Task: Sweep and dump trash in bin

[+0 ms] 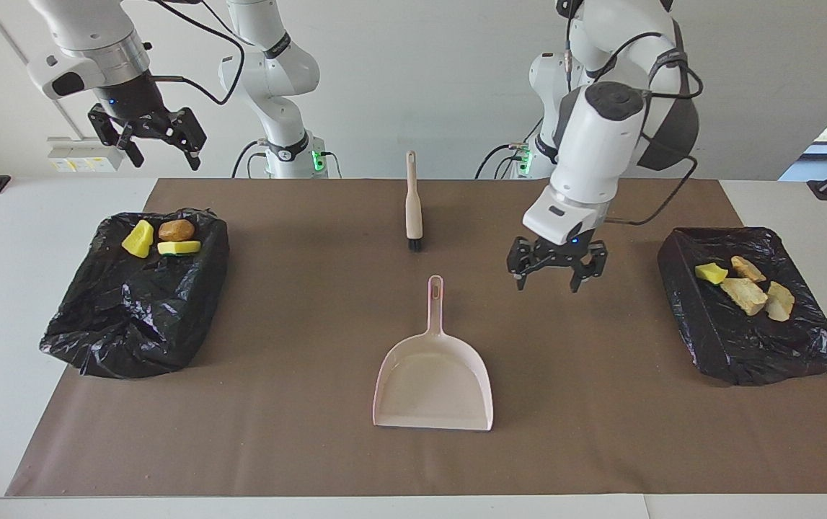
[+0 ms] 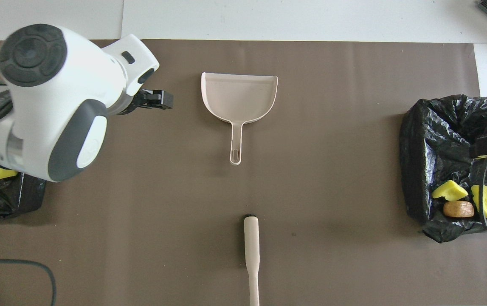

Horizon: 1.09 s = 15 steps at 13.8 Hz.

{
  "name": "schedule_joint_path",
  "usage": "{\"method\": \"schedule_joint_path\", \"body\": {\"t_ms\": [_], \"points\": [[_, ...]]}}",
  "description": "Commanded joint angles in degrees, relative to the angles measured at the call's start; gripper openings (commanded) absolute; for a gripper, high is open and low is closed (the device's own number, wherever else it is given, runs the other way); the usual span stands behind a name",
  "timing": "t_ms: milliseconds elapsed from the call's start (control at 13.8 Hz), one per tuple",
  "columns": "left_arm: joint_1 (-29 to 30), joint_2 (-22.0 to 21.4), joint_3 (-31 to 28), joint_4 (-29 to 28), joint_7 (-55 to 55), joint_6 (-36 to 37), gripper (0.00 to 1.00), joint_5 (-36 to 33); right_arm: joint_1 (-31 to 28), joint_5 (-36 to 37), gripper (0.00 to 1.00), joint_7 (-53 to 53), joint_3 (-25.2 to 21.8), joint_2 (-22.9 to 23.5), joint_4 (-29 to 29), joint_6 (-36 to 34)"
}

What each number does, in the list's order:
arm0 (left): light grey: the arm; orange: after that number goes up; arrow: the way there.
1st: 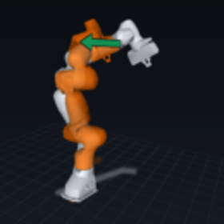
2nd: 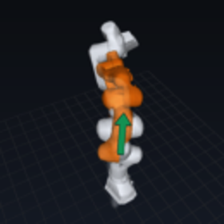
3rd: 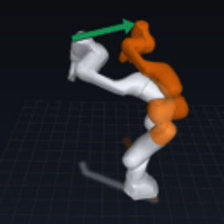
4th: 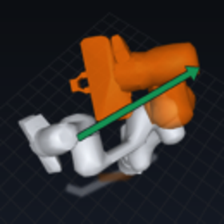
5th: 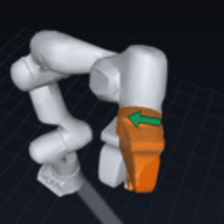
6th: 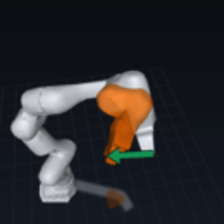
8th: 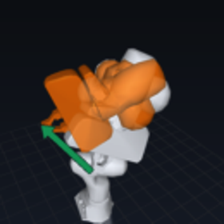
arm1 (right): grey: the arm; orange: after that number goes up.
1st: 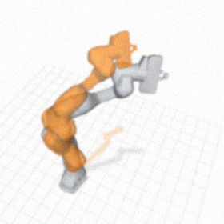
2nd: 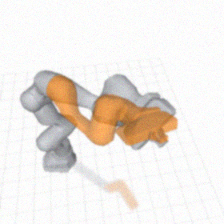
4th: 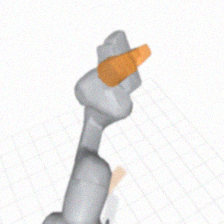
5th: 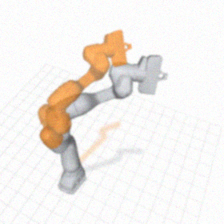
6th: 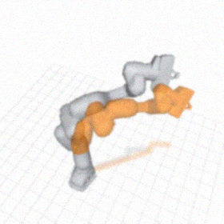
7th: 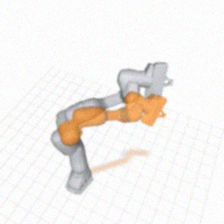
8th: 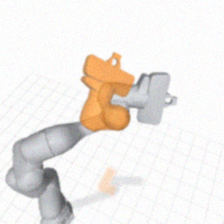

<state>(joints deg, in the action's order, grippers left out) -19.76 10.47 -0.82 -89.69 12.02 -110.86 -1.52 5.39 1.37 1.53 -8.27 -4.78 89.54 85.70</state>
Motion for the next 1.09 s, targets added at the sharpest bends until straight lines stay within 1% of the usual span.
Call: {"method": "schedule_joint_path", "body": {"t_ms": [0,145,362,580,652,725,797,870,942,1015], "points": [[4.46,-6.94,0.91,-3.23,-6.11,4.23,1.0,1.07,-0.56,-0.32,1.0,-1.18,0.09,0.73,-1.12,0.09],[6.39,-7.65,0.21,1.6,-9.53,10.11,1.0,2.74,-0.56,-0.32,1.0,-1.18,0.18,0.73,-1.12,0.09],[10.26,-6.87,0.2,9.85,-16.21,19.95,1.0,2.75,-0.56,-1.1,1.0,-1.18,0.18,0.73,-1.12,-0.44],[13.16,-5.81,0.2,15.49,-23.42,24.8,1.0,2.31,-0.65,-2.34,1.0,-1.0,0.09,0.65,-1.12,-0.62],[14.39,-5.81,0.29,15.77,-24.83,25.68,1.0,2.39,-0.65,-2.34,1.0,-1.0,0.01,0.65,-1.12,-0.44],[14.84,-6.68,0.21,15.34,-25.11,26.56,1.0,2.66,-0.65,-2.16,1.0,-0.83,0.0,0.65,-1.12,-0.27],[15.02,-7.9,0.12,14.29,-25.2,27.35,1.0,2.75,-0.65,-1.9,1.0,-0.83,0.09,0.65,-1.12,0.0],[15.28,-10.09,-0.32,11.49,-24.76,27.97,1.0,2.66,-0.65,-1.81,1.0,-0.83,0.09,0.73,-1.12,0.0],[15.19,-11.25,-0.32,9.47,-24.24,27.8,1.0,2.57,-0.56,-1.81,1.0,-0.91,0.09,0.65,-1.12,-0.09],[14.67,-11.26,-0.41,9.45,-24.23,27.71,1.0,2.05,-0.47,-1.81,1.0,-1.09,0.09,0.65,-1.12,-0.18]]}}
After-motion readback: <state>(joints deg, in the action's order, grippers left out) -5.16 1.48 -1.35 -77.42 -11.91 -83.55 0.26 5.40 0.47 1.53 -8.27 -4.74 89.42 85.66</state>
